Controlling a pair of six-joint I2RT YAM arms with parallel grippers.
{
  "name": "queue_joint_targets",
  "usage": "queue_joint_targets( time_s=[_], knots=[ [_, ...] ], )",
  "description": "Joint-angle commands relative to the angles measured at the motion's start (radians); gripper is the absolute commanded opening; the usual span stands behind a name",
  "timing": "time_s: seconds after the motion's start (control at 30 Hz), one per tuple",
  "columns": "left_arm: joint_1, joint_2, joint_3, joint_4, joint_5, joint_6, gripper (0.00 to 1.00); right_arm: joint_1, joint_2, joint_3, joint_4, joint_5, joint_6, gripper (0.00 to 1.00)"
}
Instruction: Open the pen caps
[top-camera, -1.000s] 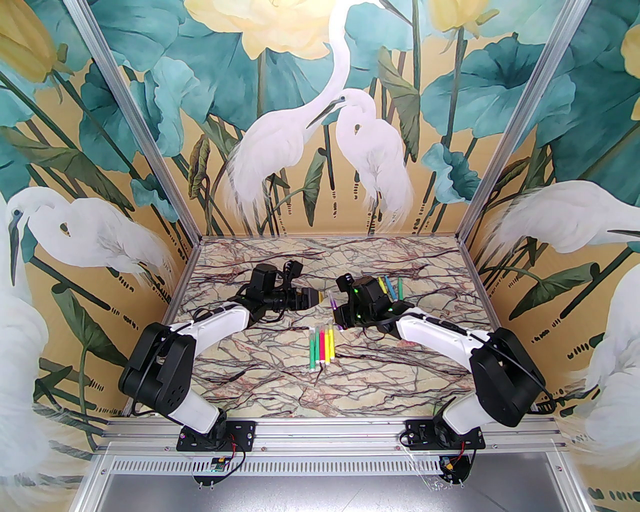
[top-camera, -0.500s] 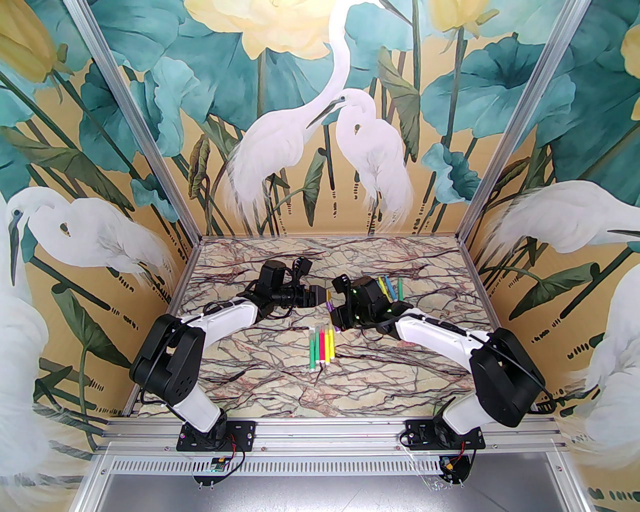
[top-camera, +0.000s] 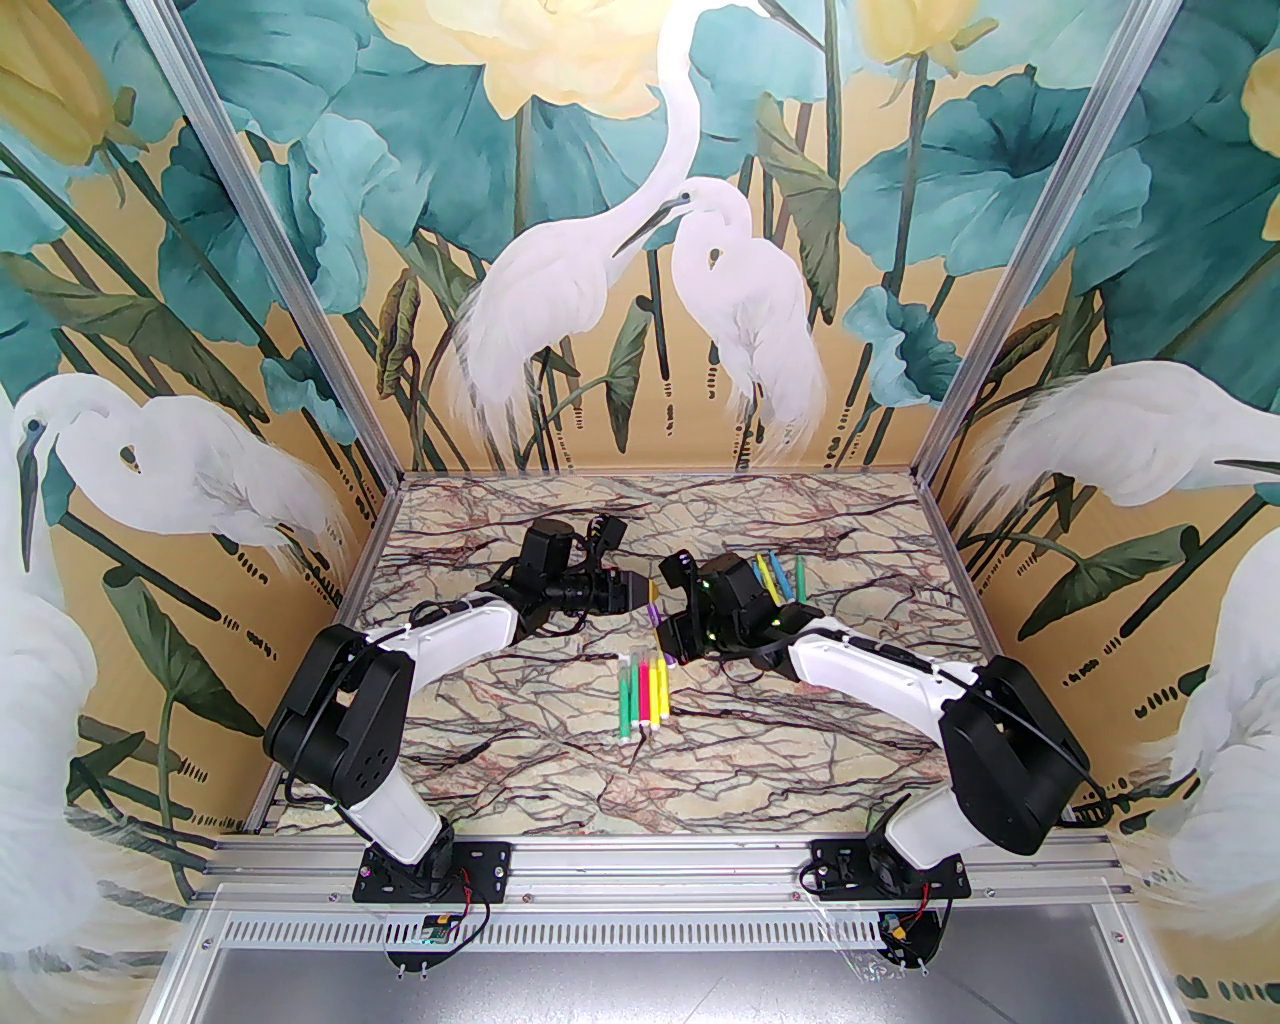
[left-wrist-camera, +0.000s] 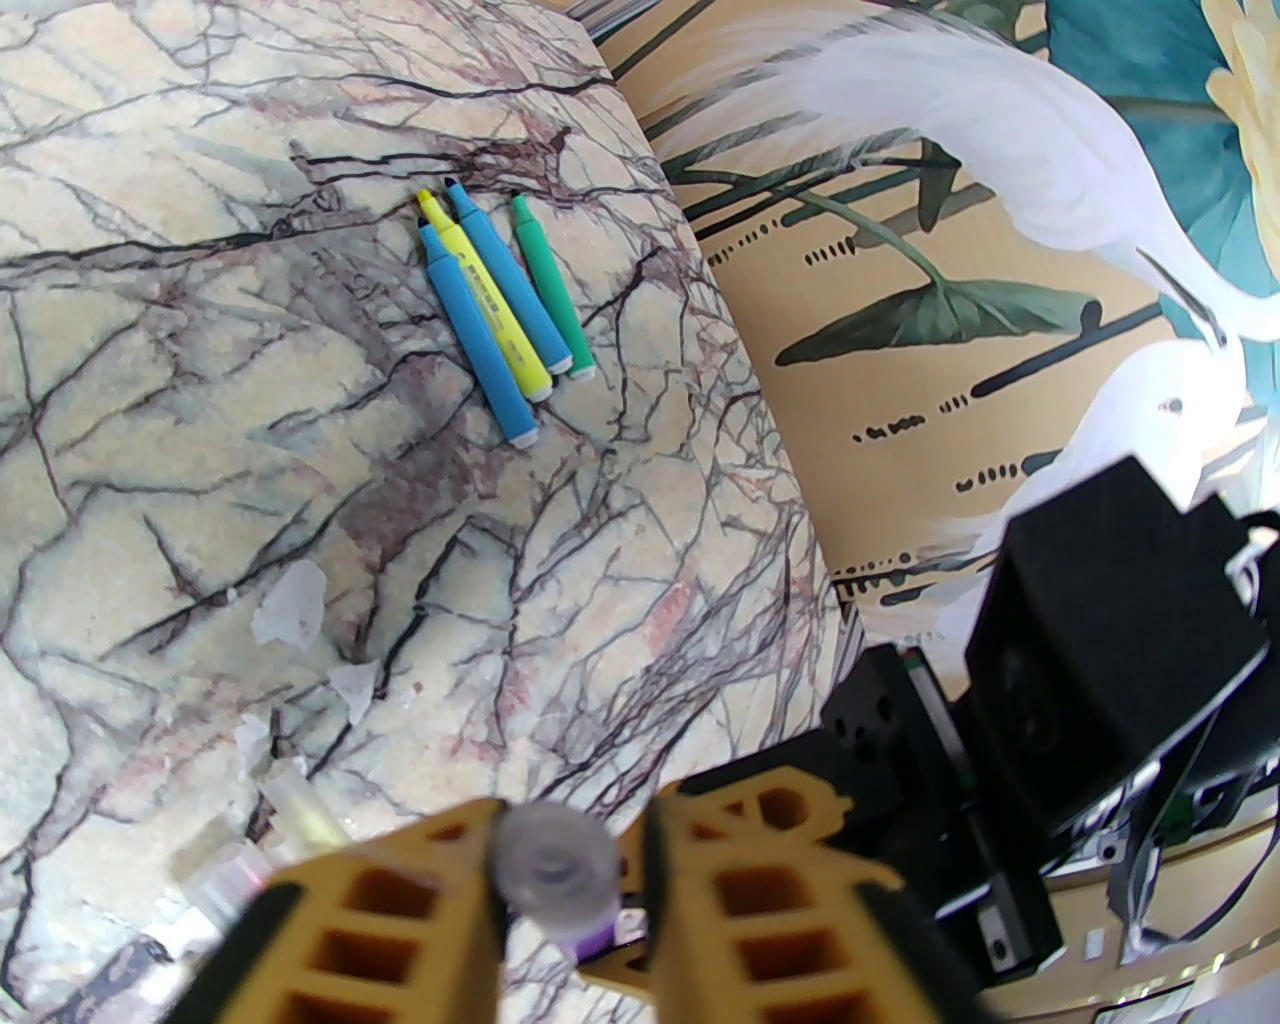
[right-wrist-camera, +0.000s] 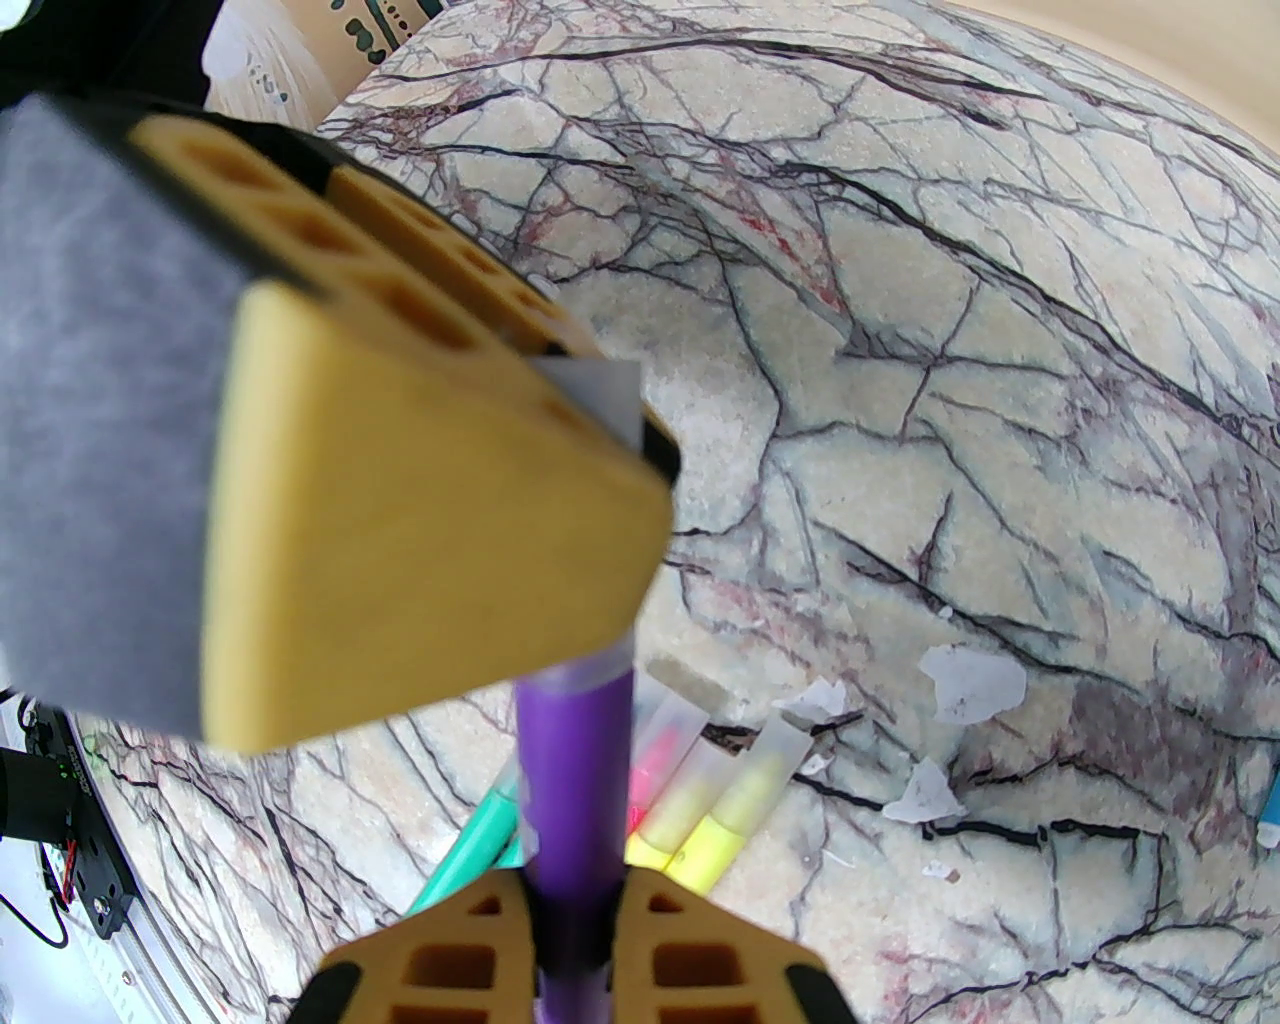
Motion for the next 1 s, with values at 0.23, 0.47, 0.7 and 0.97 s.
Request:
queue_joint_targets(
  time_s=[0.23,0.47,0.7,0.97],
  knots=[
    [-0.004,0.008,0.036,-0.041,0.031,0.019,0.11,0.008,0.021,0.022,0.013,0.015,-0.01,0.36],
    [-0.004,-0.006,0.039,-0.003,0.068,-0.017,0.09,0.008,0.051,0.023,0.046,-0.005,0.012,0.37],
    [-0.004,-0.009,0.032,0.04,0.071,-0.048,0.09,0.008,0.059,0.018,0.067,-0.025,0.028,0.35],
    [-0.004,0.002,0.024,0.099,0.071,-0.094,0.08,0.007,0.062,0.016,0.072,-0.033,0.033,0.21]
  ],
)
